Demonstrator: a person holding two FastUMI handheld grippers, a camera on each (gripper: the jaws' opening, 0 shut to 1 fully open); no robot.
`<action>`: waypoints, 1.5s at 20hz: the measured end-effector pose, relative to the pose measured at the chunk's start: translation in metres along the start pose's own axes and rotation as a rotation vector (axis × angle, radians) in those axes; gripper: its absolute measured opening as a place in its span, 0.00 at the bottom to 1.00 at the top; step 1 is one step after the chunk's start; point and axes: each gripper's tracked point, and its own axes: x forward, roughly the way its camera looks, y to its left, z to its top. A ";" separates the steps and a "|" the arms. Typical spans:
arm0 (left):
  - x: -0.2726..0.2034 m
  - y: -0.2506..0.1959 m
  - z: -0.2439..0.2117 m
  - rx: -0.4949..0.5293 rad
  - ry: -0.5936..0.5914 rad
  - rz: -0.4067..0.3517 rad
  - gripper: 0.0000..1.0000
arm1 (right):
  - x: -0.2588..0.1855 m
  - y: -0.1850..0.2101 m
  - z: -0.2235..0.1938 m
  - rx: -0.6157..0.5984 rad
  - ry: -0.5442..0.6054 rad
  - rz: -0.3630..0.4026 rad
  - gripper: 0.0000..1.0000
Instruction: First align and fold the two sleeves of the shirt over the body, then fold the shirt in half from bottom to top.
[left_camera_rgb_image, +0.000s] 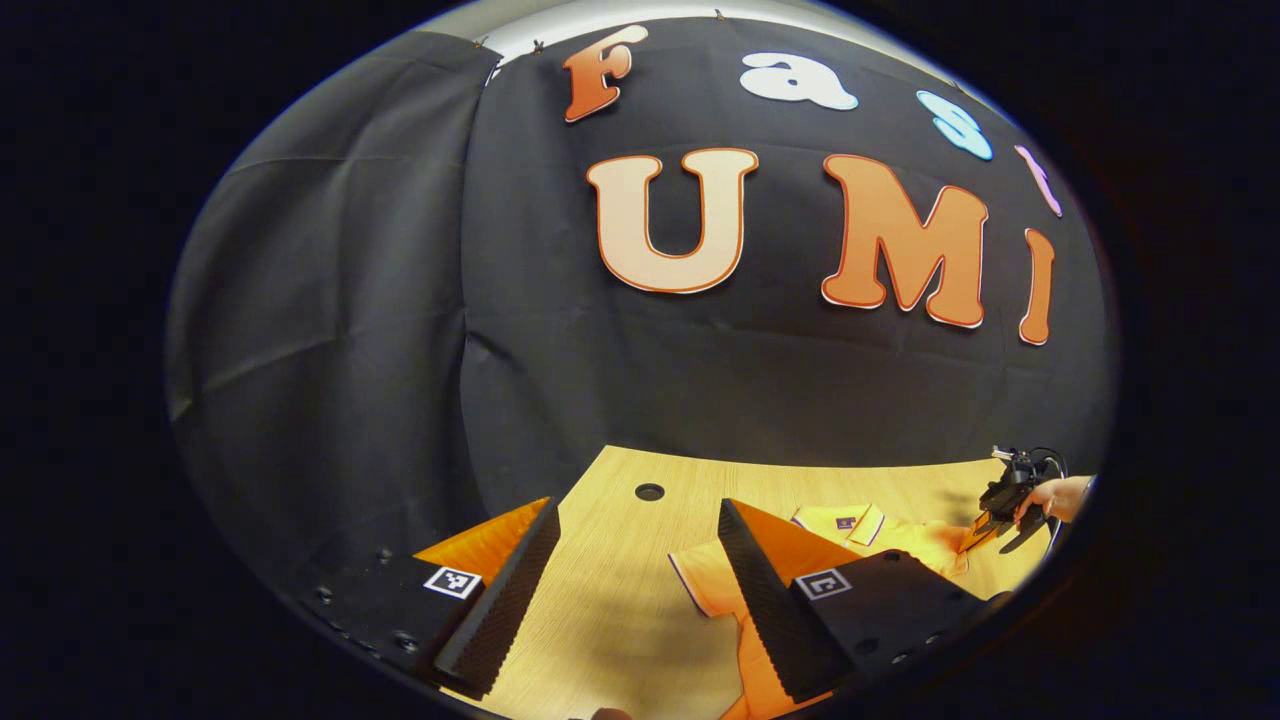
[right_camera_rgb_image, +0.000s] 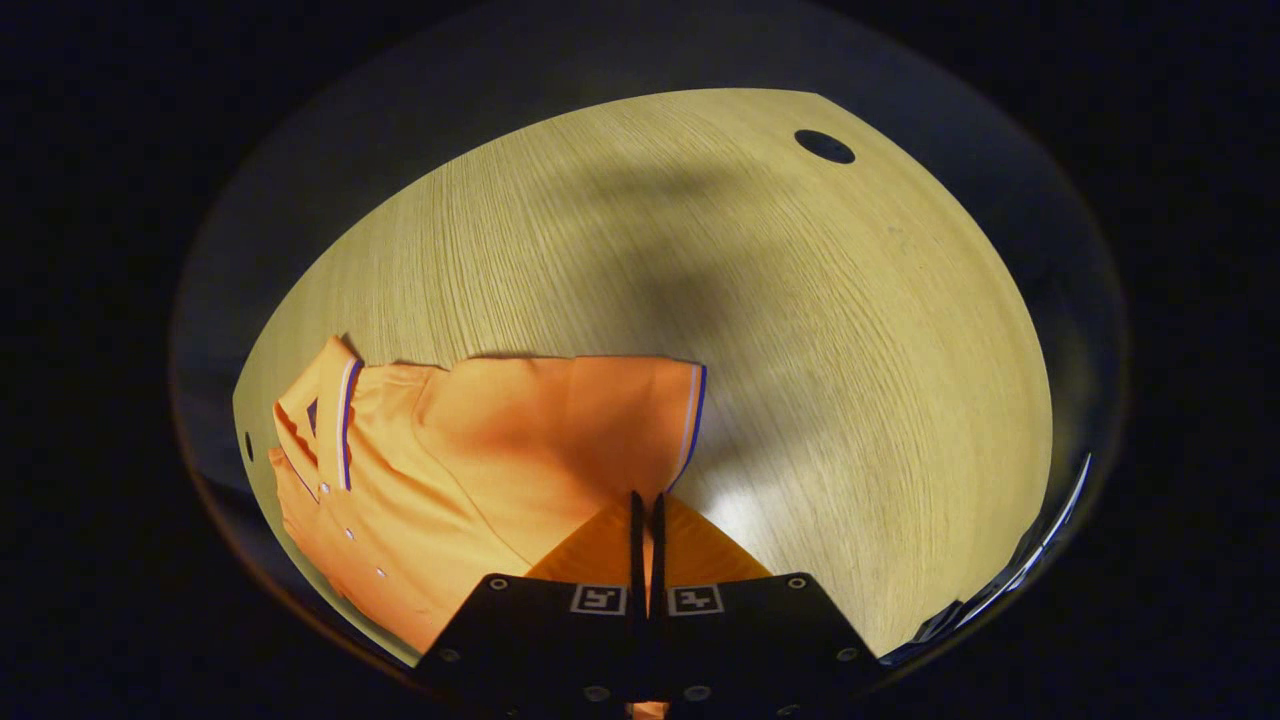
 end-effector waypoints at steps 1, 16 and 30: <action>0.000 -0.001 0.001 -0.001 0.000 -0.003 0.98 | -0.003 0.001 -0.001 -0.013 -0.005 -0.001 0.00; -0.010 0.015 0.009 -0.033 -0.040 -0.056 0.98 | -0.099 0.052 0.015 -0.264 -0.238 -0.028 0.00; -0.010 0.092 0.002 -0.073 -0.036 -0.032 0.98 | -0.114 0.181 -0.040 -0.495 -0.256 0.063 0.01</action>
